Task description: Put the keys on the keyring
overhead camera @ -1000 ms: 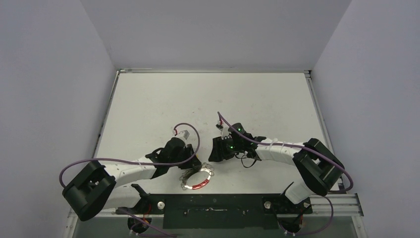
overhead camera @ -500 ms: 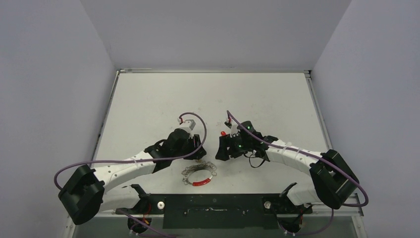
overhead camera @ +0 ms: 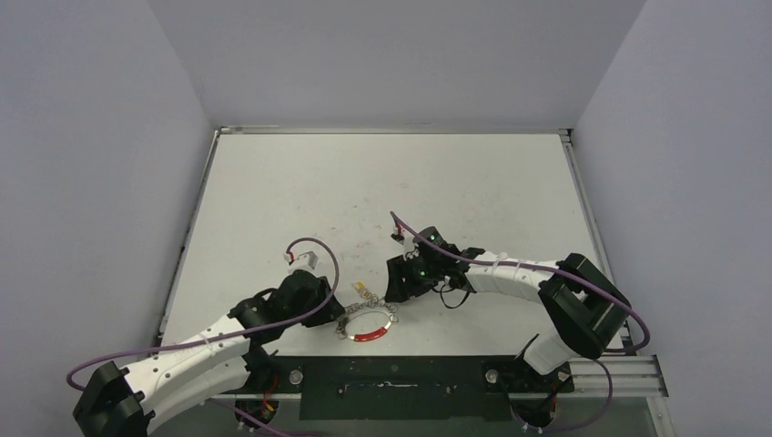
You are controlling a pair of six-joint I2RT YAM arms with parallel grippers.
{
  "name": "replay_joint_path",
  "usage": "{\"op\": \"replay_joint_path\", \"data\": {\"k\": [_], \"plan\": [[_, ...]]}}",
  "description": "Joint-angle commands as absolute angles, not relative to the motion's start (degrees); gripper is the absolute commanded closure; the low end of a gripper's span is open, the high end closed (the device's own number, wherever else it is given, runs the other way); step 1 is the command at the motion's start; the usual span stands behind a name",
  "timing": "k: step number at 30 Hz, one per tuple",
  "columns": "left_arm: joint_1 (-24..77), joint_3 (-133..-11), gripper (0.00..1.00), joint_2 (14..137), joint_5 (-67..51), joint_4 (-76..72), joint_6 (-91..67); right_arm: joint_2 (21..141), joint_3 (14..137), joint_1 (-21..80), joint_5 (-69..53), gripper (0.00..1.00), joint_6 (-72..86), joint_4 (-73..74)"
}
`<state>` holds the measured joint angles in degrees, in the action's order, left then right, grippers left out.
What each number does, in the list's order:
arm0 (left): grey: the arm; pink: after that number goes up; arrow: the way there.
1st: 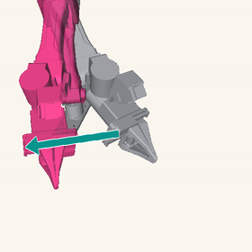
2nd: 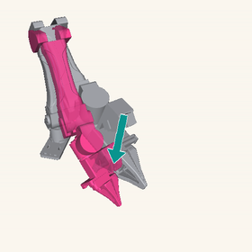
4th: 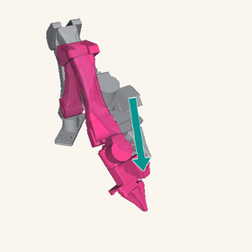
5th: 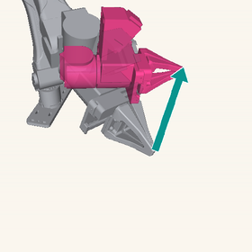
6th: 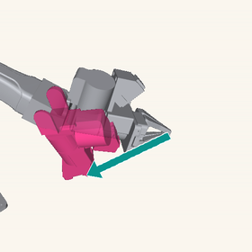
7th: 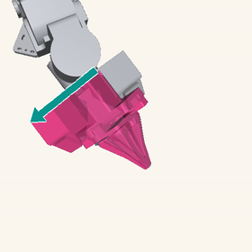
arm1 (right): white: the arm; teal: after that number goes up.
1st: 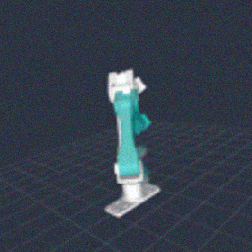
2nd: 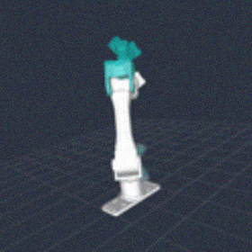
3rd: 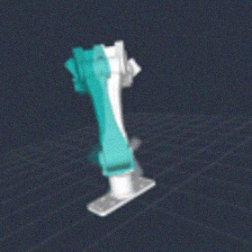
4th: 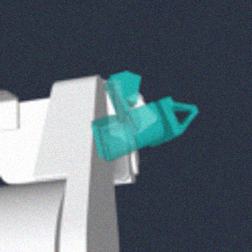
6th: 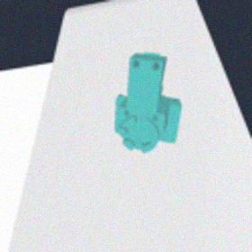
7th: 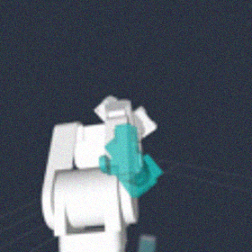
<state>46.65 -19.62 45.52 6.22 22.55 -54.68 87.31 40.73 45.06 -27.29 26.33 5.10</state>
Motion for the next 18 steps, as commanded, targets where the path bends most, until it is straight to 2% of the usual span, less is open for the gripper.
{"op": "replay_joint_path", "data": {"k": [1, 5, 10, 13, 18], "plan": [[46.28, -17.79, 0.63, 41.15, 6.42, 25.36, -60.93, 88.91, 45.3, 45.27, -27.33, 0.48, 26.41, 1.8], [46.29, -15.93, 0.63, 41.66, 4.78, 24.32, -62.66, 90.67, 46.4, 45.33, -27.63, 0.49, 25.95, 2.56], [46.3, -15.03, 0.68, 47.41, 1.54, 16.27, -62.33, 91.53, 45.35, 45.29, -27.84, 0.5, 26.01, 2.55], [46.29, -15.67, 0.75, 52.06, 0.27, 10.88, -60.91, 91.0, 44.62, 45.28, -27.32, 0.5, 25.69, 3.01], [46.29, -20.73, 0.86, 60.01, 0.4, 7.23, -54.99, 89.25, 42.91, 43.36, -28.31, 0.58, 26.12, 3.04]]}}
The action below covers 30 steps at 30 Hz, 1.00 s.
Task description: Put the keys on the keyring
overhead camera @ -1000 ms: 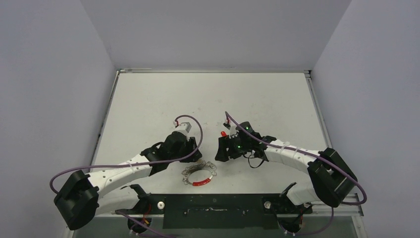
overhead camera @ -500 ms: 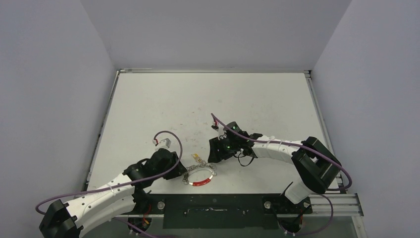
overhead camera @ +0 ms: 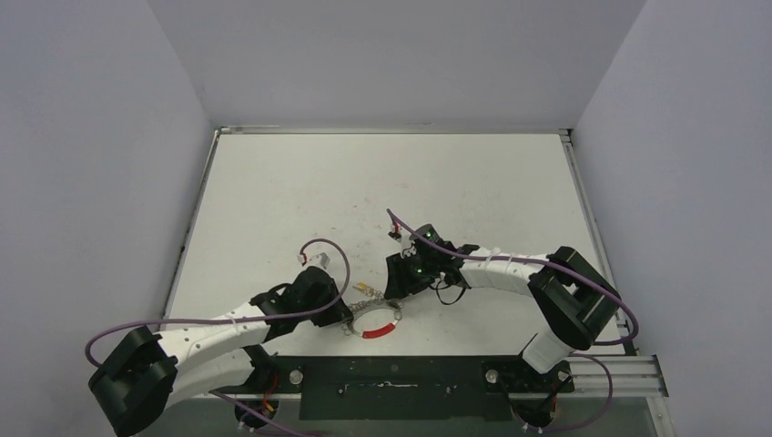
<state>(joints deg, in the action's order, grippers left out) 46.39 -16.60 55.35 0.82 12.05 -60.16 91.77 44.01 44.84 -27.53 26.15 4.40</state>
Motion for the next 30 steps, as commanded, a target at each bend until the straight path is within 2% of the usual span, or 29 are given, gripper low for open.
{"op": "replay_joint_path", "data": {"k": [1, 4, 9, 16, 23, 30], "plan": [[46.29, -22.18, 0.87, 61.55, 0.43, 7.24, -53.45, 88.21, 42.55, 43.11, -28.29, 0.58, 25.94, 3.17], [46.19, -26.94, 0.87, 66.53, 0.65, 9.29, -49.18, 85.57, 42.71, 43.03, -26.56, 0.56, 23.74, 5.41], [45.88, -31.01, 0.77, 70.34, 1.03, 13.97, -45.93, 82.69, 45.0, 43.64, -21.99, 0.52, 17.93, 11.28], [45.83, -28.16, 0.69, 64.25, 2.49, 17.32, -45.95, 82.44, 48.35, 45.03, -19.15, 0.47, 13.11, 15.58], [45.68, -21.89, 0.7, 54.09, 2.6, 18.11, -51.15, 84.22, 47.87, 45.57, -19.63, 0.46, 13.89, 15.35], [45.61, -16.02, 0.75, 49.1, 0.46, 14.16, -54.41, 83.53, 46.72, 47.39, -21.44, 0.46, 15.47, 12.47]]}}
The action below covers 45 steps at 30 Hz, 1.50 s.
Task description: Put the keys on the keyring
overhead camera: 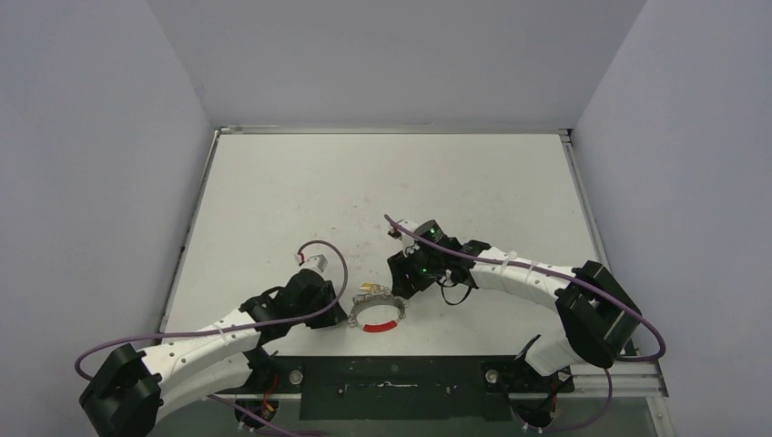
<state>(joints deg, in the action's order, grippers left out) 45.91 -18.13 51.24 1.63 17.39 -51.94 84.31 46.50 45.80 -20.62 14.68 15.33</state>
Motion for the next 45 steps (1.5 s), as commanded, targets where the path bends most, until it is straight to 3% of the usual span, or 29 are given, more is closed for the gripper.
{"op": "replay_joint_path", "data": {"k": [1, 13, 18, 22, 28, 38, 45], "plan": [[45.6, -15.47, 0.75, 48.69, 0.07, 12.62, -54.4, 83.72, 46.83, 47.64, -21.37, 0.46, 15.39, 12.41], [45.61, -14.35, 0.75, 49.36, -2.7, 4.22, -52.78, 84.17, 47.34, 51.28, -21.42, 0.5, 17.46, 11.34], [45.62, -14.69, 0.75, 50.05, -3.68, 3.27, -52.25, 85.36, 47.96, 53.29, -21.79, 0.59, 18.59, 10.17], [45.67, -15.15, 0.75, 50.37, -2.54, 5.04, -52.03, 86.48, 47.69, 55.04, -23.92, 0.6, 22.55, 6.77], [45.68, -16.37, 0.75, 51.38, -0.44, 8.64, -51.92, 86.22, 43.21, 54.52, -22.45, 0.61, 31.06, 1.11], [45.57, -20.38, 0.76, 56.16, 1.39, 9.27, -47.21, 75.74, 34.41, 52.45, -24.83, 0.64, 35.95, 7.22], [45.56, -23.82, 0.76, 60.36, 1.57, 10.12, -44.32, 75.59, 27.59, 52.39, -26.8, 0.71, 41.34, 1.96]]}}
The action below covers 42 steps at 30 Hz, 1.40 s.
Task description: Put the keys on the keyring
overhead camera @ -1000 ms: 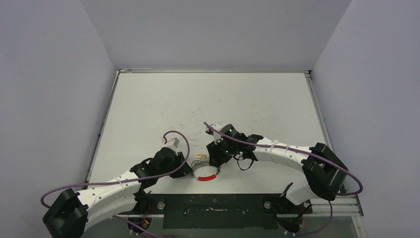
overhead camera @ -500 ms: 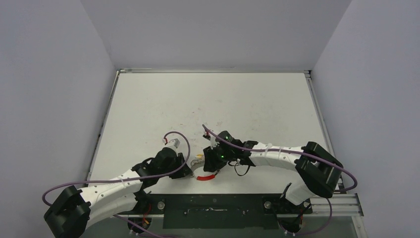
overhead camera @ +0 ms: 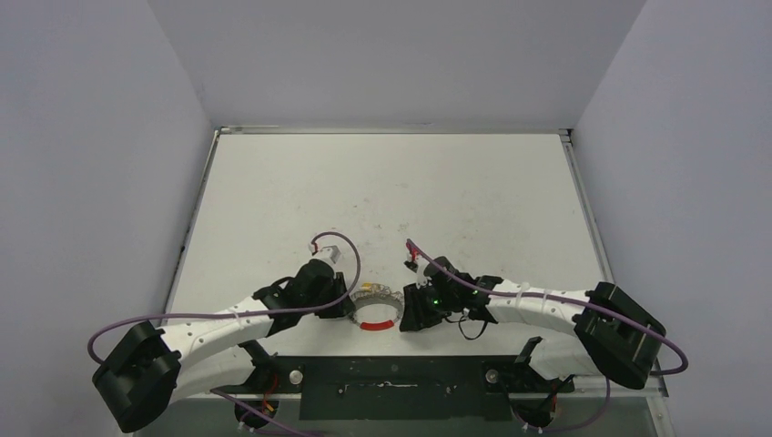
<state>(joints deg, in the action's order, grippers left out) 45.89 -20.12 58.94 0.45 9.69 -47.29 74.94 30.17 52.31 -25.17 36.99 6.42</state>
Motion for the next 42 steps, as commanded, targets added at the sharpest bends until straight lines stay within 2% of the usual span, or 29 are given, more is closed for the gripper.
{"op": "replay_joint_path", "data": {"k": [1, 7, 12, 22, 25, 29, 33, 37, 42], "plan": [[45.53, -24.3, 0.76, 60.64, 1.77, 10.47, -43.75, 76.32, 26.92, 52.39, -26.88, 0.72, 42.1, -0.3], [45.53, -25.19, 0.77, 63.74, 2.07, 10.56, -42.28, 82.35, 28.35, 51.36, -27.09, 0.77, 42.8, -6.51], [45.74, -23.6, 0.81, 65.5, 0.01, 8.34, -43.24, 86.27, 32.54, 45.95, -28.26, 0.78, 39.87, -7.17], [49.71, -22.22, 0.85, 63.78, -1.25, 4.46, -44.94, 95.64, 46.66, 42.45, -28.6, 0.77, 30.37, -0.23], [50.01, -22.97, 0.82, 62.82, 0.93, 7.36, -44.82, 92.89, 46.39, 42.45, -26.67, 0.74, 28.61, 4.04], [50.04, -22.39, 0.78, 59.74, 2.86, 8.57, -44.81, 85.97, 43.88, 43.47, -24.47, 0.62, 28.67, 6.98], [50.01, -21.35, 0.75, 55.15, 5.13, 9.91, -45.12, 81.12, 40.86, 46.68, -23.66, 0.5, 33.11, 5.39], [49.92, -20.8, 0.75, 50.0, 8.51, 12.94, -46.07, 81.56, 37.89, 52.18, -23.21, 0.51, 42.57, -3.34], [49.83, -19.76, 0.74, 43.83, 9.97, 15.0, -47.03, 87.76, 34.17, 56.4, -21.26, 0.55, 57.19, -18.19]]}}
